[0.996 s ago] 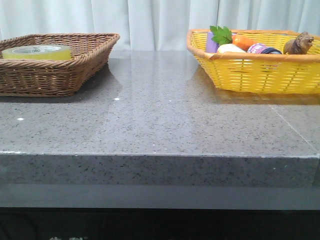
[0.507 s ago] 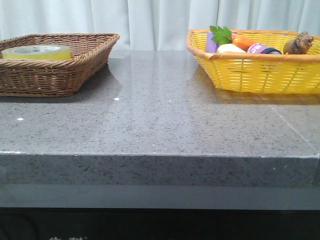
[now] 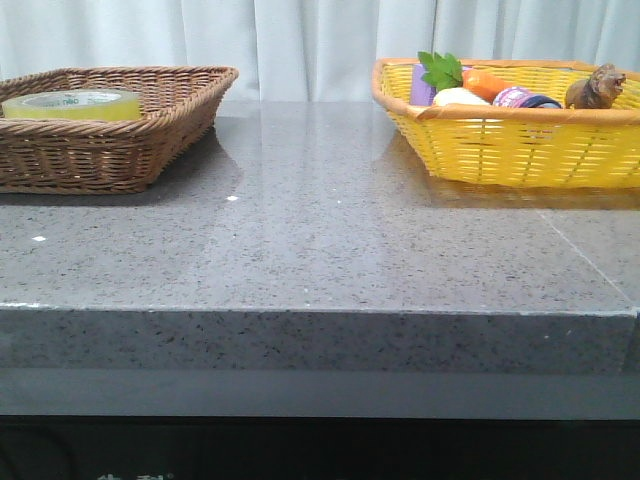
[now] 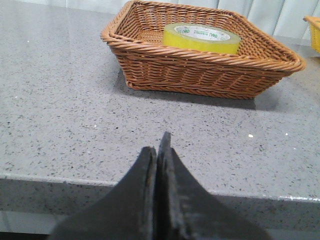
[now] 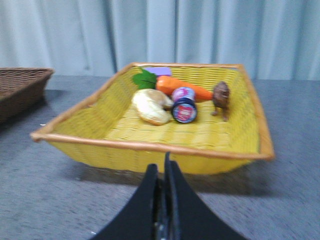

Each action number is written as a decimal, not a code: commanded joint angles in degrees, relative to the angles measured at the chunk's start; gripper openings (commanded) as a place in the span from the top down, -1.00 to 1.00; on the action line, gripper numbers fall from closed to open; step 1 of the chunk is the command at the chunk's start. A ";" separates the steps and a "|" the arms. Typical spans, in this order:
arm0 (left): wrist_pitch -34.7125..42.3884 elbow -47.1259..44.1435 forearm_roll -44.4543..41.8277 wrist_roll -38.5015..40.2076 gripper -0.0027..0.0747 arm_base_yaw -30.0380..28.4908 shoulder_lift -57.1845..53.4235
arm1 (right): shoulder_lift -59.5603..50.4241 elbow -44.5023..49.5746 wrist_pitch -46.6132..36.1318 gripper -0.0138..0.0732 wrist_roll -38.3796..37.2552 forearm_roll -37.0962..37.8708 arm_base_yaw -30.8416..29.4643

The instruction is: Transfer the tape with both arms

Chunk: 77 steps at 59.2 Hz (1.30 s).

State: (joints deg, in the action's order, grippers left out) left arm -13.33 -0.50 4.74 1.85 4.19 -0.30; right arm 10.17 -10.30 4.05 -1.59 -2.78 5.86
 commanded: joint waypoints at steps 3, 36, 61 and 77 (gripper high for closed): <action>4.63 -2.23 0.49 0.13 0.98 -0.13 -1.14 | -4.56 4.71 -6.61 0.89 0.76 0.31 -3.83; 4.63 -2.23 0.49 0.13 0.98 -0.13 -1.03 | -12.28 10.42 2.63 0.89 0.67 -0.94 -6.36; 4.63 -2.23 0.49 0.13 0.98 -0.13 -1.03 | -12.28 10.42 2.63 0.89 0.67 -0.94 -6.36; 4.63 -2.23 0.49 0.13 0.98 -0.13 -1.03 | -12.28 10.42 2.63 0.89 0.67 -0.94 -6.36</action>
State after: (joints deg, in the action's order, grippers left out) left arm -13.33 -0.50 4.74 1.85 4.19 -0.30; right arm -0.64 1.58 10.83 -1.56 -3.72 -0.14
